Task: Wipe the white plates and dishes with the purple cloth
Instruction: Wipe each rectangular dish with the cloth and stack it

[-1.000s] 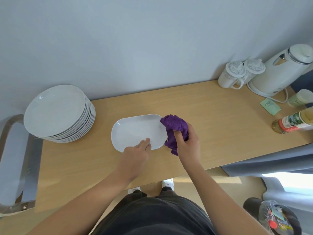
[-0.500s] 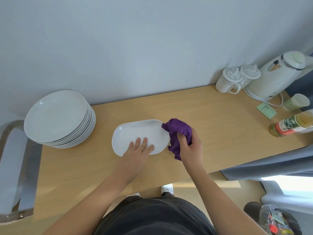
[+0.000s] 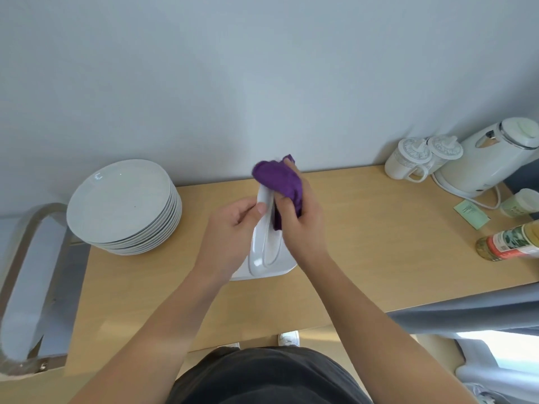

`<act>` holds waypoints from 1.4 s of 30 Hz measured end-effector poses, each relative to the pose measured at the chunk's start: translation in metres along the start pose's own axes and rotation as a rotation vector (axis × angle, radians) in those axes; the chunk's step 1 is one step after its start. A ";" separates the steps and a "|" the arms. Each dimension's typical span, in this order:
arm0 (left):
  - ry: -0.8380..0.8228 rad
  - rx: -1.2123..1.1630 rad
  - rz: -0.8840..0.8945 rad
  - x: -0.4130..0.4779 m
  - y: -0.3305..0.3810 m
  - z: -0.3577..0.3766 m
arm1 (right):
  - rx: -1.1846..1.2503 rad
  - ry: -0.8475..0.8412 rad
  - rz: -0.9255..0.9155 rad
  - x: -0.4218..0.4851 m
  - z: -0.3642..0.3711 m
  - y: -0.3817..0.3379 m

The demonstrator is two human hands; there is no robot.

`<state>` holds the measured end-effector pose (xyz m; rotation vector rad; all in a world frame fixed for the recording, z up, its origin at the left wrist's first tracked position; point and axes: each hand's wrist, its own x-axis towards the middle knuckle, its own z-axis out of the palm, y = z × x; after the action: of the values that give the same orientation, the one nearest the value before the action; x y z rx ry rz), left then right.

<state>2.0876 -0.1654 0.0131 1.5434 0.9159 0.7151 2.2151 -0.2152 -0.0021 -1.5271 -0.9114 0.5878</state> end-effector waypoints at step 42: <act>-0.159 -0.155 -0.179 -0.010 0.018 -0.029 | -0.026 0.130 -0.084 -0.015 0.034 0.009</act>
<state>2.0610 -0.1599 0.0362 1.3423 0.8469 0.5155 2.1813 -0.2079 -0.0184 -1.5240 -0.8822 0.4126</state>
